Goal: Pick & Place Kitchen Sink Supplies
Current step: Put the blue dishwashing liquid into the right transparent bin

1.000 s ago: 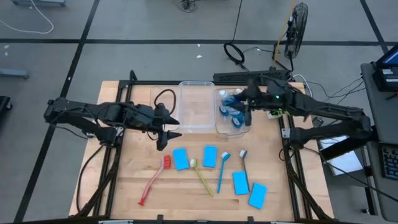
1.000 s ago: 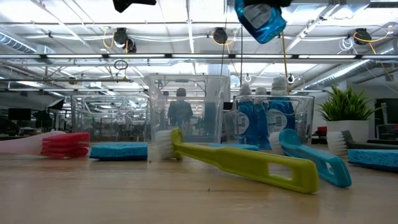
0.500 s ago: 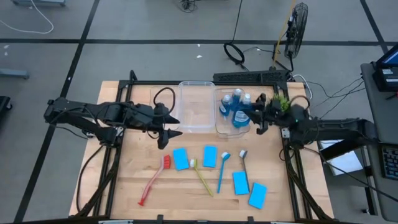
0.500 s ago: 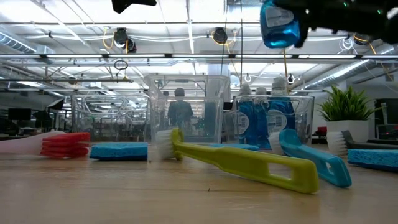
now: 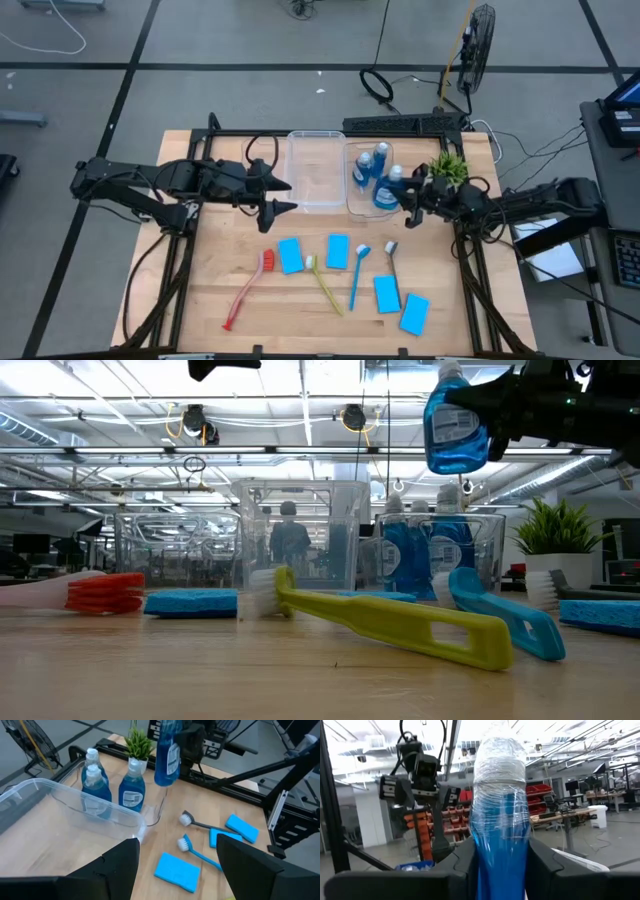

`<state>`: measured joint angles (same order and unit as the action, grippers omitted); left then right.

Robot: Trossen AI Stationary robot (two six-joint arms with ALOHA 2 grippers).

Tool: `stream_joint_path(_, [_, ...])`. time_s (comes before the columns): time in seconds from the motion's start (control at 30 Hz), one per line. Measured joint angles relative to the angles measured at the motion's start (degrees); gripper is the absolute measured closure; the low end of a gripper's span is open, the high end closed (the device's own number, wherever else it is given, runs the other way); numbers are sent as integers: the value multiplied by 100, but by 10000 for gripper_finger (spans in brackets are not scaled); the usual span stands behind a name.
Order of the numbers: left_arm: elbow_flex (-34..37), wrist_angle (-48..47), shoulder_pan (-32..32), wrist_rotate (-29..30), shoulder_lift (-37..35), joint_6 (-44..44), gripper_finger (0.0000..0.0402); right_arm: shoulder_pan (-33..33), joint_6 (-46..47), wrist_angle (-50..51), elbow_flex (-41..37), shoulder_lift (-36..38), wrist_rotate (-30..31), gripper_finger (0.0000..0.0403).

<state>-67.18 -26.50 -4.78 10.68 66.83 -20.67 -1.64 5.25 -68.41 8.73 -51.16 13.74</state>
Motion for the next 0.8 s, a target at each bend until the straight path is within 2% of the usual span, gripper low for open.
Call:
stream_joint_path(0.27, [0, 0, 5, -2, 0, -2, 135, -12, -125, -309, 2, -778, 193, 298])
stream_joint_path(0.47, [0, 0, 5, -2, 0, -4, 135, -62, -170, -984, 48, -1476, 312, 300])
stream_joint_path(0.7, [2, 2, 5, -4, 0, -8, 135, -62, -388, -1186, 615, -2324, 308, 295])
stream_joint_path(0.8, [2, -10, 5, -6, 0, -9, 135, -60, -452, -1151, 763, -2584, 660, 295])
